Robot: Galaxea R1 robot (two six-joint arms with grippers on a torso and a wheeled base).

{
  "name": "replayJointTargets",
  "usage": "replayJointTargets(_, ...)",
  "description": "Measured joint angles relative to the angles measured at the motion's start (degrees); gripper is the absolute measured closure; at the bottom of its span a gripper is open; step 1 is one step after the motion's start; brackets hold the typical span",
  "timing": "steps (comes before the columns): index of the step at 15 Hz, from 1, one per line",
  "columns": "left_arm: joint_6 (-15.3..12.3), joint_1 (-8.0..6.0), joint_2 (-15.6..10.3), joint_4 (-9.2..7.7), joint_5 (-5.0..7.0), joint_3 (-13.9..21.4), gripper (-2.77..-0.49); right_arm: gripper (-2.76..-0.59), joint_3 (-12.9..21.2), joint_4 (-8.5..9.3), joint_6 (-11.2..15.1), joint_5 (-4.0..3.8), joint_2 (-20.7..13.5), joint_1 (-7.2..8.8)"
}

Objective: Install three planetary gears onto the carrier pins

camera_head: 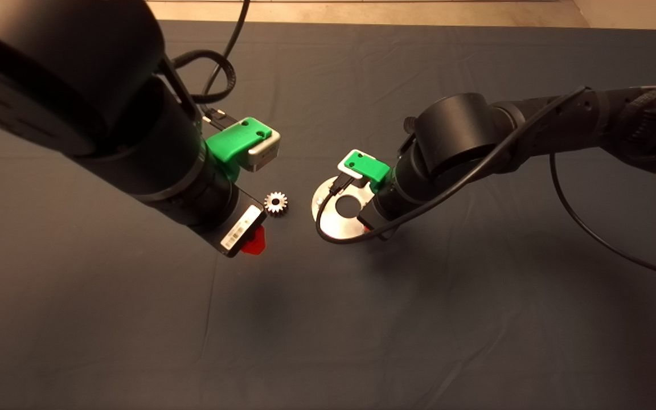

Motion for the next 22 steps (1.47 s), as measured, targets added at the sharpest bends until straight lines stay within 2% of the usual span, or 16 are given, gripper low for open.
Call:
replayJointTargets(2, 0.0, 0.0, 0.0, 0.0, -0.02, 0.0, -2.17, -1.02, -0.5, -0.02, 0.0, -0.09, 0.0, -0.75)
replayJointTargets(6, 0.0, -0.01, 0.0, 0.0, -0.02, 0.0, -2.17, -1.02, -0.8, -0.08, 0.0, -0.09, 0.0, -1.0)
replayJointTargets(10, 0.0, -0.02, 0.0, 0.0, -0.02, 0.0, -2.17, -1.02, -0.9, -0.27, -0.1, -0.06, 0.0, -2.39)
replayJointTargets(14, 0.0, -0.02, 0.0, 0.0, -0.02, 0.0, -2.17, -1.02, -0.9, -0.52, -0.1, -0.1, 0.0, -3.12)
replayJointTargets(22, 0.0, -0.02, 0.0, 0.0, -0.02, 0.0, -2.17, -1.02, -0.9, -2.58, -0.1, -0.06, 0.2, -3.1)
